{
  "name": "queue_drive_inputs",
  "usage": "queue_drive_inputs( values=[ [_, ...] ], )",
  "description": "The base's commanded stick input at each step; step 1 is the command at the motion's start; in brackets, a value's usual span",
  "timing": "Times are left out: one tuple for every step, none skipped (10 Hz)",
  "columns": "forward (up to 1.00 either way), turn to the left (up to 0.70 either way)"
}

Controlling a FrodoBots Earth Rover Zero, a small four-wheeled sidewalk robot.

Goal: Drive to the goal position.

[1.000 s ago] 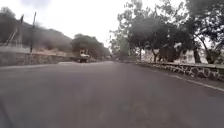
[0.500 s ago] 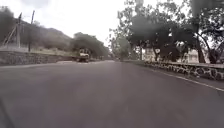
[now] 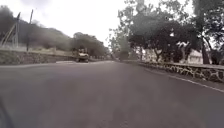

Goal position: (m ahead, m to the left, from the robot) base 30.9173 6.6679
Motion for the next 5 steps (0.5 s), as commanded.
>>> queue_drive_inputs(
  values=[
    [0.7,0.0],
    [0.7,0.0],
    [0.7,0.0],
    [0.7,0.0],
    [0.7,0.0]
  ],
)
